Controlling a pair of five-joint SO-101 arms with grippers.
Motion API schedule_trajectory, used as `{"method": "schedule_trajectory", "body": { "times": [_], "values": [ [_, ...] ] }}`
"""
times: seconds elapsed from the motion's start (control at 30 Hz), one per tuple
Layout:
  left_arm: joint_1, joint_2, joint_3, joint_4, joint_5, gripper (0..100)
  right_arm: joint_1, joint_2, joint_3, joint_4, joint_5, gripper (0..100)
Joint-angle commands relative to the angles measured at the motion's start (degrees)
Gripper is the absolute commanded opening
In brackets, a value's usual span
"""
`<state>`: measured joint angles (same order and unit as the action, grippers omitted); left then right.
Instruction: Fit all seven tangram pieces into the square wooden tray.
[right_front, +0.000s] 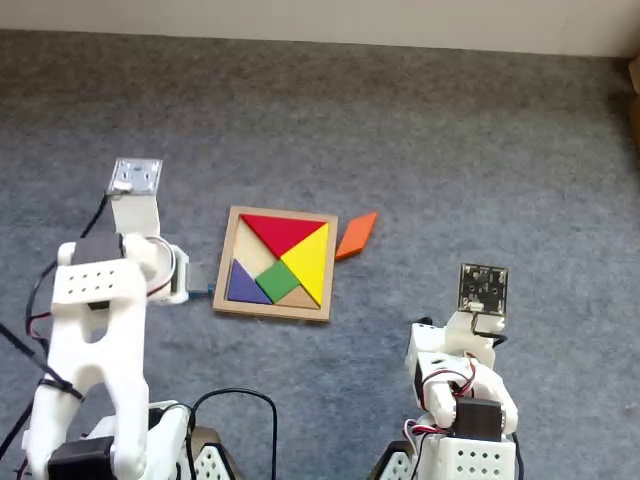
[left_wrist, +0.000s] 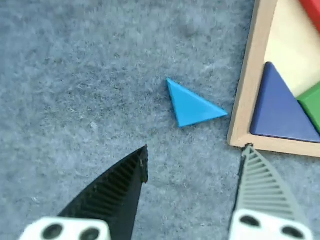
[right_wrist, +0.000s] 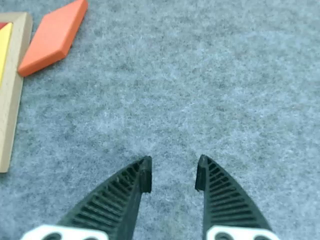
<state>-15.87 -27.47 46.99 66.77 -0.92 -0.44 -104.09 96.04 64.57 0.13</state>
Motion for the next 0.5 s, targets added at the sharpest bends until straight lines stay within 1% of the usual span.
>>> {"method": "schedule_trajectory", "body": {
  "times": [0.0,0.17,0.23,0.37,0.47],
  "values": [
    [-0.7,-1.6,3.5,-5.8,3.7,30,0.7,0.0,8.2,-0.7,0.7,15.6],
    [-0.7,-1.5,6.5,-11.6,4.2,29,0.7,0.0,8.2,-0.7,0.7,15.6],
    [-0.7,-1.5,6.7,-12.5,4.3,29,0.7,0.0,8.2,-0.7,0.7,15.6],
    [-0.7,-1.5,6.5,-13.7,7.0,29,0.7,0.0,8.2,-0.7,0.7,15.6],
    [-0.7,-1.5,6.5,-14.4,7.2,29,0.7,0.0,8.2,-0.7,0.7,15.6]
  ]
}}
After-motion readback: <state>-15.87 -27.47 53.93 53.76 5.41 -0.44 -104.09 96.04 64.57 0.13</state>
